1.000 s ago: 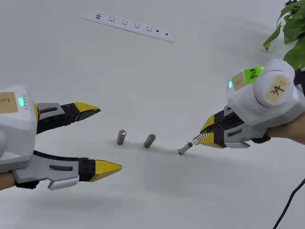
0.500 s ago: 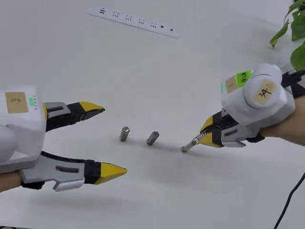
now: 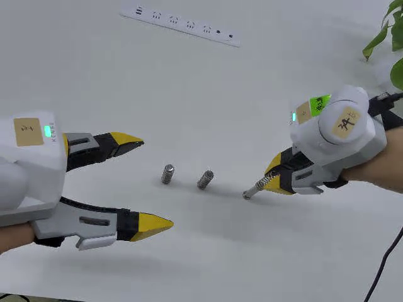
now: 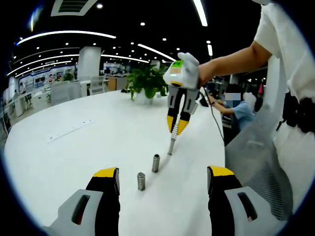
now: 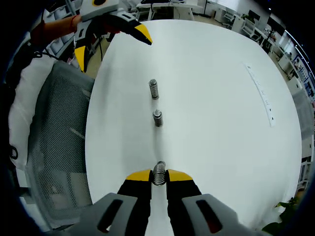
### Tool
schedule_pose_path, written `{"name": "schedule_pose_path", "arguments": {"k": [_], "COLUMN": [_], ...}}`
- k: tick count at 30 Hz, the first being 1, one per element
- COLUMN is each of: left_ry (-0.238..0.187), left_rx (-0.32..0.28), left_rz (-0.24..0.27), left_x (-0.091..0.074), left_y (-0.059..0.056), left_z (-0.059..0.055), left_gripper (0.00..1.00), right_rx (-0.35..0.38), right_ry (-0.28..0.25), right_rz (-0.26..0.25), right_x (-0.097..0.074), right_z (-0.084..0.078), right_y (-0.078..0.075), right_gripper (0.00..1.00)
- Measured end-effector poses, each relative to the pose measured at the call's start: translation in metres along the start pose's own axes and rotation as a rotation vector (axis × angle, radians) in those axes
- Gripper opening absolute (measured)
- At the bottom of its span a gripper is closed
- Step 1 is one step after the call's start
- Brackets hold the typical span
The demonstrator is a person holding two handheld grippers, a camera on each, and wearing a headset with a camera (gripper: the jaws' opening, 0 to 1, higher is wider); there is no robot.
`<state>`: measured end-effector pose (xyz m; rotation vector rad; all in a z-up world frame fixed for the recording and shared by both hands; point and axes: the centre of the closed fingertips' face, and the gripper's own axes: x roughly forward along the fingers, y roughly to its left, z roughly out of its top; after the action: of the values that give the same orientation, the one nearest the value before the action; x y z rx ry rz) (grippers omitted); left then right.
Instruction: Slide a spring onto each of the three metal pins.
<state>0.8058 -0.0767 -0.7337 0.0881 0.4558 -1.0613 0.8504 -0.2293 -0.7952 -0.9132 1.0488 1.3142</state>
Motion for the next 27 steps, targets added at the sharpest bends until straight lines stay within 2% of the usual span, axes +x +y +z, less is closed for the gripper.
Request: {"name": "schedule_pose_path", "arguments": {"k": [14, 27], "left_ry": [0.006, 0.009], "left_rx": [-0.003, -0.01], "left_rz": [-0.003, -0.002], "left_x": [0.002, 0.002], "left_y": [-0.001, 0.0], "left_z": [-0.002, -0.003], "left_gripper": [0.74, 0.73], "right_rx": [-0.025, -0.01], "right_ry": [0.016, 0.004], "right_rz": [-0.011, -0.018], "right_x": [0.017, 0.036], "right_z": [-0.003, -0.007], "right_y": [0.001, 0.0], "right_gripper": [0.12, 0.12]}}
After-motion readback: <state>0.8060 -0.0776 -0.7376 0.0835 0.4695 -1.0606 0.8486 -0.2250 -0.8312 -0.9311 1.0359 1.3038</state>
